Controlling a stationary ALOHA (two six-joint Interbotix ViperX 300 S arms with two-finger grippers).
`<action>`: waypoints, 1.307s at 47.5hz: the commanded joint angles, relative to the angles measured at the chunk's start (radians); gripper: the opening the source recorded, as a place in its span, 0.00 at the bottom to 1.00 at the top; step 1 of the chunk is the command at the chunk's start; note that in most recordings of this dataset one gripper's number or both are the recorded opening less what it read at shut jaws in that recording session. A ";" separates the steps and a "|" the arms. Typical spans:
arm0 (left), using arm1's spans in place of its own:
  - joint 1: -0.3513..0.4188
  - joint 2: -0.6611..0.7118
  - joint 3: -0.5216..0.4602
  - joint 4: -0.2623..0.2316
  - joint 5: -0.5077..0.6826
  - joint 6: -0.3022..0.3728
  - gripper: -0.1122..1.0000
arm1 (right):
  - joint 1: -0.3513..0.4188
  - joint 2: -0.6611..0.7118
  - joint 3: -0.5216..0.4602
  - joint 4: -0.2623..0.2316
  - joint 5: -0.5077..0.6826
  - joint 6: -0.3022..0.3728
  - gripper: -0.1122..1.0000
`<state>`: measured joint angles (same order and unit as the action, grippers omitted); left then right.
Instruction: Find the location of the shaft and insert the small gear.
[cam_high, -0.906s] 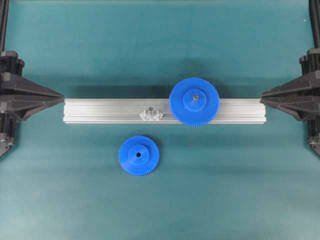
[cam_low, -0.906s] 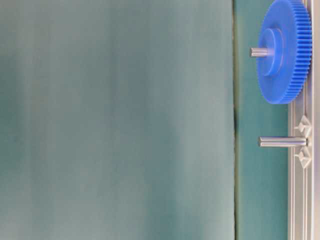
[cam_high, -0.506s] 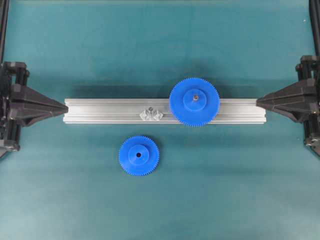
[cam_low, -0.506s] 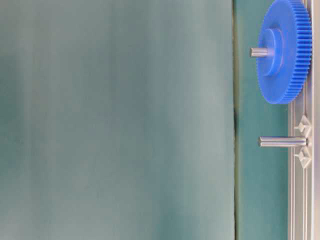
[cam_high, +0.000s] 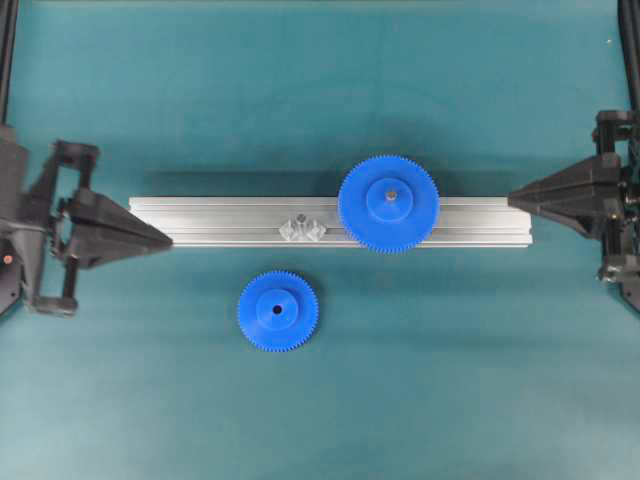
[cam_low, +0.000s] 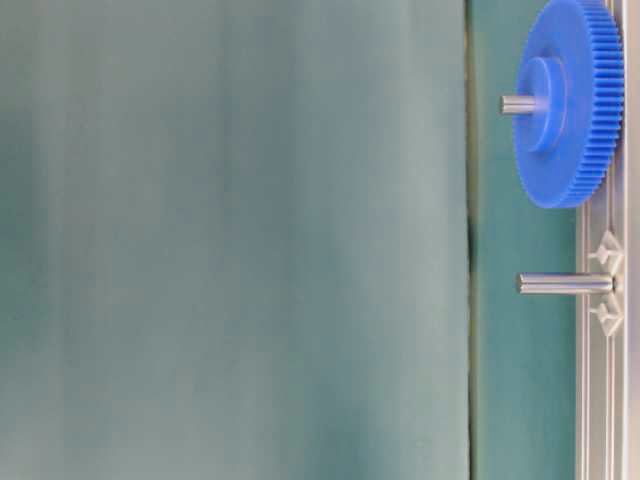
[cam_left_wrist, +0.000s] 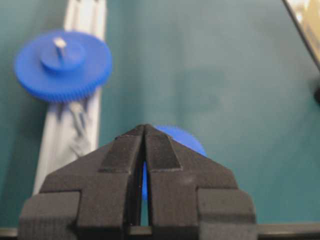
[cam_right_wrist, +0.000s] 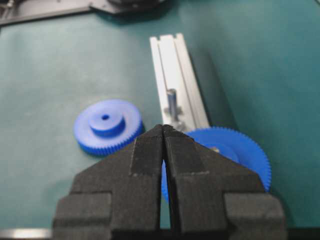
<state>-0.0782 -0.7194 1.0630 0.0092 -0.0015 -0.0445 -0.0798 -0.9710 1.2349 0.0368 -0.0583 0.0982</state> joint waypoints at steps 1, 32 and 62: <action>-0.017 0.035 -0.060 0.003 0.038 -0.002 0.09 | -0.015 0.011 -0.018 0.002 0.012 0.009 0.10; -0.026 0.310 -0.225 0.003 0.144 -0.008 0.09 | -0.040 0.011 -0.015 0.002 0.067 0.011 0.10; -0.034 0.532 -0.400 0.002 0.324 -0.054 0.09 | -0.040 0.011 -0.015 0.003 0.067 0.011 0.10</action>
<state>-0.1028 -0.1917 0.6980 0.0092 0.3114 -0.0951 -0.1166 -0.9695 1.2349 0.0383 0.0138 0.0997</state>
